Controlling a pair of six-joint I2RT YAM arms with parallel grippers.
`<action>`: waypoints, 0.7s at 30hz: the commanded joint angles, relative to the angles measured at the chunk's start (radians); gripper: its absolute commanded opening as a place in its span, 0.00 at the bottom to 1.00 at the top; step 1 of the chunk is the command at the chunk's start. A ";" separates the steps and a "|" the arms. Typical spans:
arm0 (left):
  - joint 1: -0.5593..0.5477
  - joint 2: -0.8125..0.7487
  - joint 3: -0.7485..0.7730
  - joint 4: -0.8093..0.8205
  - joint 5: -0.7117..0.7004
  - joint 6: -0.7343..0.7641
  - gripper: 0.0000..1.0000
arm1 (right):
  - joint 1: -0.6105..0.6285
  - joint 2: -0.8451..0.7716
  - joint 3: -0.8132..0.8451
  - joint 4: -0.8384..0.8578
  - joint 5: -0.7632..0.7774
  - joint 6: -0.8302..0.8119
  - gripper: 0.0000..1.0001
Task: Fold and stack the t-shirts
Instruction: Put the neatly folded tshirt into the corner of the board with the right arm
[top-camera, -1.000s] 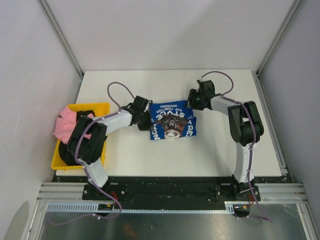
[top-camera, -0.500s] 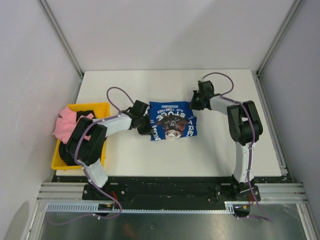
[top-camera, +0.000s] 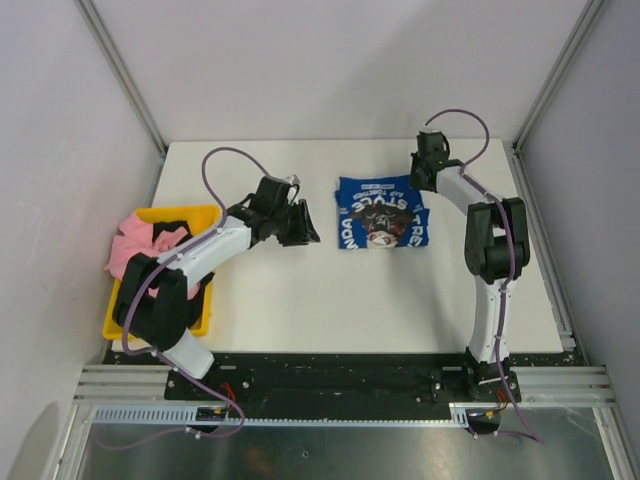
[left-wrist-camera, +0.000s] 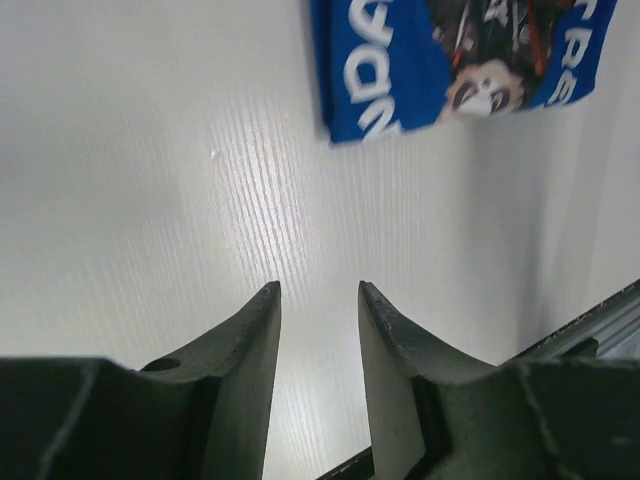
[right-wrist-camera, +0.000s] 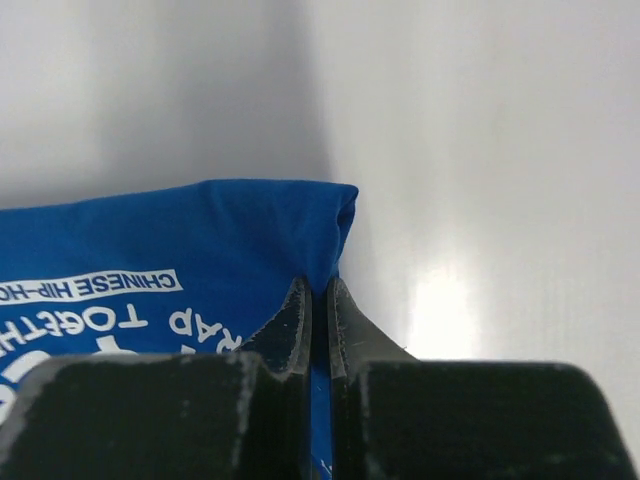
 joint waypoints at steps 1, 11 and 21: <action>0.003 -0.046 0.024 -0.033 0.036 0.067 0.42 | -0.071 0.065 0.118 -0.040 0.184 -0.207 0.00; 0.008 0.002 0.044 -0.039 0.030 0.107 0.41 | -0.222 0.277 0.453 -0.084 0.244 -0.370 0.00; 0.017 0.083 0.091 -0.040 0.044 0.122 0.40 | -0.271 0.509 0.762 0.028 0.336 -0.490 0.00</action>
